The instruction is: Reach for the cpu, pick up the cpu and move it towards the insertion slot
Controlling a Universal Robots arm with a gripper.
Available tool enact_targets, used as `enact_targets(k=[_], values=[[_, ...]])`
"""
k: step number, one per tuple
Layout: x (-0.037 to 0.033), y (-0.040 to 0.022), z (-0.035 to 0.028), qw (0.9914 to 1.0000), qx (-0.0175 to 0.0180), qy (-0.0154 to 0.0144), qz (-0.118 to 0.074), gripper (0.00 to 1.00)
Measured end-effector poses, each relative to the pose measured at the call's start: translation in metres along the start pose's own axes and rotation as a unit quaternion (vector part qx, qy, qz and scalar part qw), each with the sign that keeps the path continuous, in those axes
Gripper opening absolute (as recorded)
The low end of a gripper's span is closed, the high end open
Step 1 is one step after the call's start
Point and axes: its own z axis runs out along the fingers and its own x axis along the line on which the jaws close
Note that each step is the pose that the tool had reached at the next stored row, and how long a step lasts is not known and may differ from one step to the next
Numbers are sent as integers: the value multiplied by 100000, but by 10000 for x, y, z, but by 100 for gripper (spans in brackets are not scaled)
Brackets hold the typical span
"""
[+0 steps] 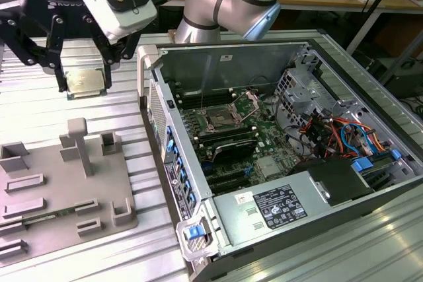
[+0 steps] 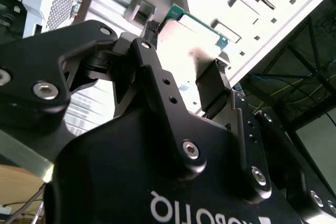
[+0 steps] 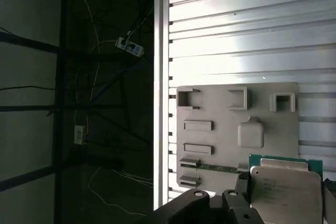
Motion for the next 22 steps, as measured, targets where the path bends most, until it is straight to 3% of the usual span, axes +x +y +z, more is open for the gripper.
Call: enact_targets(k=[4, 7, 22], values=[[-142, 54, 12, 100000, 4, -2, -1, 55], [-328, 113, 28, 100000, 3, -2, -1, 55], [-917, 325, 43, 100000, 7, 0, 2, 55]])
